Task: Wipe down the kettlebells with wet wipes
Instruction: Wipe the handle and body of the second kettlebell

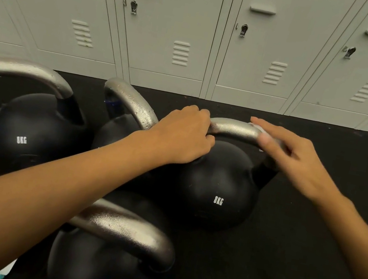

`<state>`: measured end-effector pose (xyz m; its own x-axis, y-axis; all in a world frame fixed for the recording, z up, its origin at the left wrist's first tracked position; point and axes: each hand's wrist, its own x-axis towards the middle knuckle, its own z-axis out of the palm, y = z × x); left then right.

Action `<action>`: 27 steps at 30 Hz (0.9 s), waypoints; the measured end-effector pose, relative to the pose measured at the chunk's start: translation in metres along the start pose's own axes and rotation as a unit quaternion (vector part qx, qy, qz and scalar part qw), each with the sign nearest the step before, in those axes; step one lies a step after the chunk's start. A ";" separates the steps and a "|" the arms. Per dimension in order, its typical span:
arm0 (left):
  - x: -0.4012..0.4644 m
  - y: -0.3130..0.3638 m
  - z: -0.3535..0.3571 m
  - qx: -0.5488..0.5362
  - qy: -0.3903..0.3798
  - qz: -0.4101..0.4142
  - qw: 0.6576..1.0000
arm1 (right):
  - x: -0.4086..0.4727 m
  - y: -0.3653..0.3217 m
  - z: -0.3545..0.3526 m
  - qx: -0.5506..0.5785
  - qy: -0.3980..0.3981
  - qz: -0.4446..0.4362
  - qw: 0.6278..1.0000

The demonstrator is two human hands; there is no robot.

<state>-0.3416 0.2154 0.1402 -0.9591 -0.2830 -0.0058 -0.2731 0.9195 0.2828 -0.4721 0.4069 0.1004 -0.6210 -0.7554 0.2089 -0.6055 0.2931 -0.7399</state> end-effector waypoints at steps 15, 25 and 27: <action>-0.003 0.001 0.002 0.008 -0.006 0.005 1.000 | 0.067 -0.048 -0.006 -0.002 -0.253 0.199 0.947; -0.005 0.001 0.002 0.009 -0.004 0.012 1.000 | 0.068 -0.016 -0.019 0.081 -0.288 0.244 0.922; -0.004 0.002 0.003 0.013 -0.002 0.012 1.000 | 0.062 -0.015 -0.020 0.078 -0.267 0.243 0.929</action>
<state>-0.3385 0.2195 0.1384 -0.9655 -0.2605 -0.0040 -0.2527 0.9326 0.2577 -0.5111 0.3672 0.1371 -0.4424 -0.7510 -0.4901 -0.2132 0.6189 -0.7560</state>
